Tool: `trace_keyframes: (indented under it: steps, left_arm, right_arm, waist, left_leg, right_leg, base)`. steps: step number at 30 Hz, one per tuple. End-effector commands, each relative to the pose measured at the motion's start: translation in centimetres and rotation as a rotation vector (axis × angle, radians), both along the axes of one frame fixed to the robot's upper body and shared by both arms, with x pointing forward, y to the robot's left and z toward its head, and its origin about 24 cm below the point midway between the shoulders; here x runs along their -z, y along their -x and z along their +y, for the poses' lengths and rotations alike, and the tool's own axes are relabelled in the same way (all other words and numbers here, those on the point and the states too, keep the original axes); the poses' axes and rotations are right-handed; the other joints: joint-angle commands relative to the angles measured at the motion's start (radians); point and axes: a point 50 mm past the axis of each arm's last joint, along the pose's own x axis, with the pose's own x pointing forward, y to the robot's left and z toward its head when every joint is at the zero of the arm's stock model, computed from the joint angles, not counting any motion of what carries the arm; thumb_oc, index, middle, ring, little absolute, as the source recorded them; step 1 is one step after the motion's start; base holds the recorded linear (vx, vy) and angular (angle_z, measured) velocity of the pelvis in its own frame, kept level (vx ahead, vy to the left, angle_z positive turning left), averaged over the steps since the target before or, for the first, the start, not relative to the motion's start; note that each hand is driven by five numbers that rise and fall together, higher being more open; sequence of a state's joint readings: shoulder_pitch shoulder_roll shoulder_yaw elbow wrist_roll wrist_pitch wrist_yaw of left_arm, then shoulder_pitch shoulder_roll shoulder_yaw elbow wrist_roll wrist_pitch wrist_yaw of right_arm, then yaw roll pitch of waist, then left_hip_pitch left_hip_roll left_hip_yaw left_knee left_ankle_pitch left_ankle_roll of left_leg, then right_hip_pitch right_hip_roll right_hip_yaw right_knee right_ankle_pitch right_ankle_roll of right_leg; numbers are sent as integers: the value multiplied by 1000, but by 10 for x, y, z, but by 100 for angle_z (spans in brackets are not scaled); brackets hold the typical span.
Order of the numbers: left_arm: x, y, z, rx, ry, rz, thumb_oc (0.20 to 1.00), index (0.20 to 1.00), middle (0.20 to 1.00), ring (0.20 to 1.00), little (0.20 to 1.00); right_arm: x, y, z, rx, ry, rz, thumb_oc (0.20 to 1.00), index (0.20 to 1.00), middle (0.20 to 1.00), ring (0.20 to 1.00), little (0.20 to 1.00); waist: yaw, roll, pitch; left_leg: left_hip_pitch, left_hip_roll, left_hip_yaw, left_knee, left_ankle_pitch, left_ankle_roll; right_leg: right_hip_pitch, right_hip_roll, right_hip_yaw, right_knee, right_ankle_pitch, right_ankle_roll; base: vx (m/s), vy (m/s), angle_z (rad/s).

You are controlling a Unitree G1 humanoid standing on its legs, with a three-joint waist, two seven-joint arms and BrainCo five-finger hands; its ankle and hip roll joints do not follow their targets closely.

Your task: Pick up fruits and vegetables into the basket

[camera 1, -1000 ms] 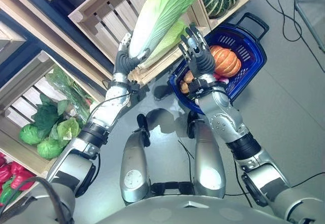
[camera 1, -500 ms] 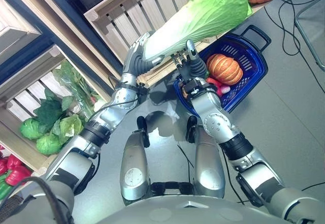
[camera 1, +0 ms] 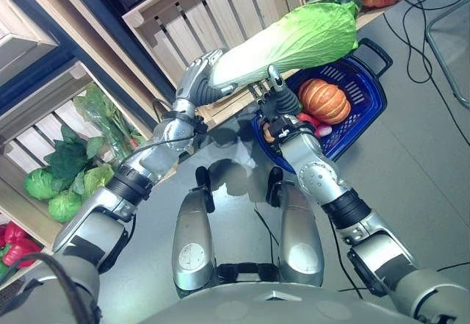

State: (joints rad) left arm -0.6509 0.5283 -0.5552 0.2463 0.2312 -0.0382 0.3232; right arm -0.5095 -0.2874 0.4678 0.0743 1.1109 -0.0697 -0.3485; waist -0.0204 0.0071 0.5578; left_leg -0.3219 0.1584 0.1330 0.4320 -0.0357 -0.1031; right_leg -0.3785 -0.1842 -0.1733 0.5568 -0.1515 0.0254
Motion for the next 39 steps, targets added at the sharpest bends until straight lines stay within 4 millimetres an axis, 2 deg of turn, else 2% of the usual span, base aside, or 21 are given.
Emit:
trace_keyframes:
  steps: [1, 4, 5, 6, 7, 17, 21, 22, 23, 31, 33, 36, 37, 39]
  left_arm:
    - [-12, 21, -32, 178, -119, -73, 200, 200, 200, 200, 200]
    - [-17, 22, -28, 162, -121, -110, 200, 200, 200, 200, 200]
    - [-19, 23, -26, 160, -118, -115, 200, 200, 200, 200, 200]
    - [-19, 23, -24, 161, -114, -114, 200, 200, 200, 200, 200]
    - [-20, 24, -23, 162, -112, -110, 200, 200, 200, 200, 200]
    - [-11, 39, -22, 211, -105, -88, 200, 200, 200, 200, 200]
    - [-8, 42, -18, 242, 23, -28, 213, 213, 213, 213, 213]
    - [-6, 43, -18, 249, 55, -9, 533, 533, 533, 533, 533]
    - [-2, 46, -17, 275, 117, 32, 1000, 1000, 1000, 1000, 1000]
    - [8, 58, -3, 337, 374, 118, 1000, 1000, 1000, 1000, 1000]
    - [8, 62, 6, 385, 550, 152, 1000, 1000, 1000, 1000, 1000]
    - [14, 67, 13, 431, 670, 202, 1000, 1000, 1000, 1000, 1000]
    - [19, 69, 18, 452, 774, 231, 1000, 1000, 1000, 1000, 1000]
    - [23, 70, 22, 443, 832, 244, 1000, 1000, 1000, 1000, 1000]
  right_arm:
    - [-63, 4, 17, -16, 23, -324, 1000, 1000, 1000, 1000, 1000]
    - [-61, -2, 10, 26, 65, -316, 1000, 1000, 1000, 1000, 1000]
    - [-60, -4, 8, 28, 60, -309, 900, 900, 900, 900, 900]
    - [-59, -5, 6, 34, 55, -302, 614, 614, 614, 614, 614]
    - [-59, -6, 4, 34, 48, -311, 200, 200, 200, 200, 200]
    - [-73, -5, -15, 116, 134, -480, 200, 200, 200, 200, 200]
    - [-77, -4, -26, 170, 147, -522, 200, 200, 200, 200, 200]
    - [-77, -4, -28, 175, 138, -524, 200, 200, 200, 200, 200]
    - [-77, -2, -32, 190, 114, -530, 200, 200, 200, 200, 200]
    - [-82, 7, -54, 249, 39, -595, 200, 200, 200, 200, 200]
    - [-84, 12, -64, 288, 6, -626, 200, 200, 200, 200, 200]
    - [-86, 20, -74, 328, -19, -662, 200, 200, 200, 200, 200]
    - [-87, 24, -80, 366, -15, -684, 200, 200, 200, 200, 200]
    - [-87, 27, -85, 408, 10, -694, 200, 200, 200, 200, 200]
  waist:
    - [-8, -16, -53]
    - [-5, -12, -50]
    - [-3, -10, -49]
    - [-1, -8, -48]
    - [1, -6, -46]
    - [11, 11, -38]
    - [11, 14, -38]
    - [11, 14, -38]
    - [11, 16, -38]
    - [10, 24, -38]
    - [9, 24, -38]
    - [6, 22, -38]
    - [3, 21, -38]
    - [1, 20, -38]
  left_leg:
    - [19, -49, 64, 38, -101, 71]
    - [19, -51, 64, 37, -103, 72]
    - [20, -51, 63, 36, -103, 71]
    - [21, -52, 62, 34, -103, 71]
    - [20, -53, 61, 34, -103, 71]
    - [8, -59, 54, 29, -105, 68]
    - [9, -57, 59, 19, -104, 66]
    - [8, -56, 60, 19, -104, 66]
    - [8, -56, 61, 16, -104, 67]
    - [6, -55, 67, 1, -101, 69]
    - [9, -54, 71, -8, -98, 70]
    - [8, -52, 73, -9, -100, 71]
    - [5, -49, 77, -9, -98, 71]
    - [5, -48, 79, -10, -98, 71]
  right_leg:
    - [48, -15, -20, -109, 48, 37]
    - [48, -17, -22, -110, 47, 38]
    - [51, -18, -23, -113, 47, 38]
    - [52, -18, -26, -114, 46, 37]
    - [53, -18, -27, -114, 46, 37]
    - [44, -25, -39, -119, 45, 40]
    - [45, -26, -41, -129, 46, 42]
    - [44, -26, -41, -129, 46, 41]
    - [45, -25, -43, -132, 47, 41]
    - [36, -25, -47, -137, 49, 41]
    - [37, -25, -47, -143, 51, 40]
    - [38, -24, -48, -146, 52, 39]
    - [32, -24, -48, -144, 55, 38]
    - [30, -23, -47, -143, 55, 38]
  base:
    - [0, 0, 0]
    - [0, 0, 0]
    - [0, 0, 0]
    - [0, 0, 0]
    - [0, 0, 0]
    - [-24, -4, 1]
    - [0, 0, 0]
    - [-37, 1, -1]
    - [-35, 0, 0]
    - [-21, 3, 0]
    - [0, 0, 0]
    - [-8, -4, -1]
    - [0, 0, 0]
    - [0, 0, 0]
